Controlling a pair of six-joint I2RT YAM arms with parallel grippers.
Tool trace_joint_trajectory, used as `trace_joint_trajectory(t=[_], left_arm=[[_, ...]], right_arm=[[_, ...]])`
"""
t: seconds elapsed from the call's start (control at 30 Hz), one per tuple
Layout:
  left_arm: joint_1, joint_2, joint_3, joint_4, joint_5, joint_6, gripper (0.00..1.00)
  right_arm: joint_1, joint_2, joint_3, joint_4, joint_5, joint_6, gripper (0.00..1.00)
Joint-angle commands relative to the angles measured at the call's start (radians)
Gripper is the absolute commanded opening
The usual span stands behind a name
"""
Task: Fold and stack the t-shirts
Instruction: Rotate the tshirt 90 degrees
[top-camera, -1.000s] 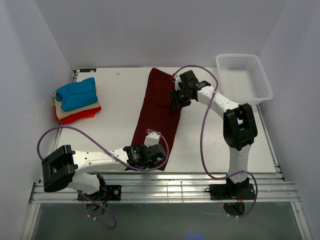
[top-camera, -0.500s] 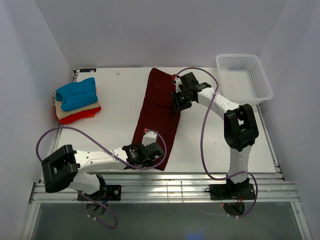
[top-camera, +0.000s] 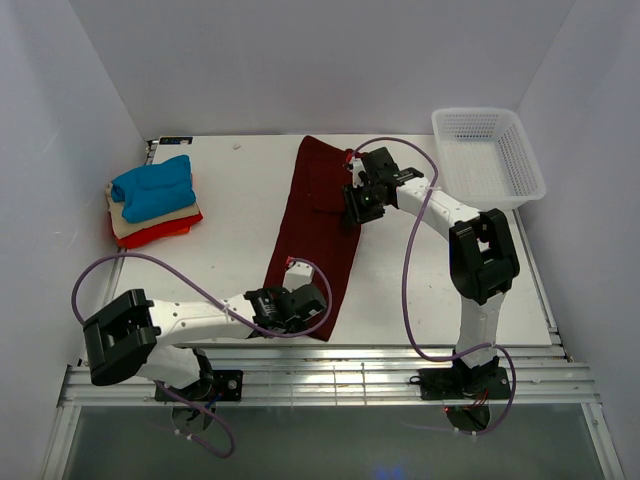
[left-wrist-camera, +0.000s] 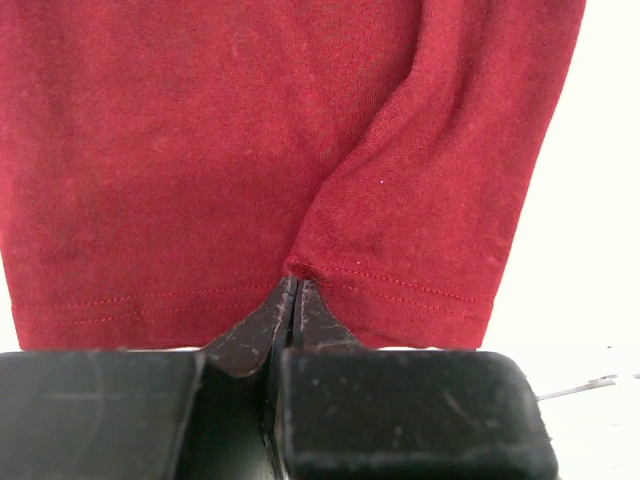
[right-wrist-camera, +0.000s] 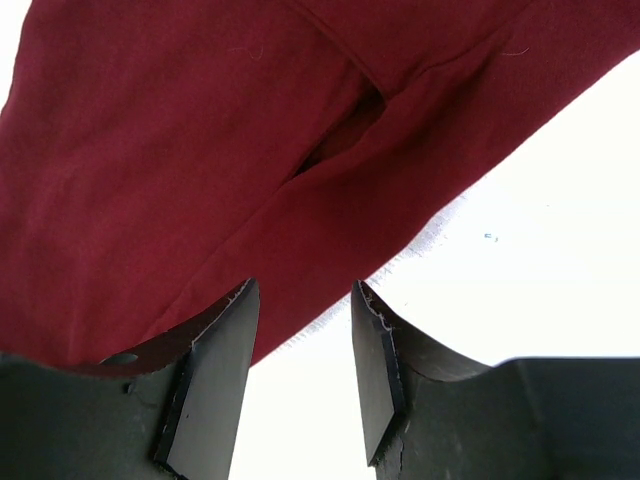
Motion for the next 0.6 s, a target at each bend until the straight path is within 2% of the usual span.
trace_joint_trajectory(t=[0.0,0.57], left_arm=[[0.005,-0.053,0.013,-0.019,0.007,-0.019,0.10],[0.002,-0.238,-0.049,-0.134,0.057,-0.138,0.07]], right_arm=[[0.004,-0.048,-0.013,0.026,0.009,0.008,0.48],[0.005,-0.002,0.019,0.029,0.007,0.013,0.48]])
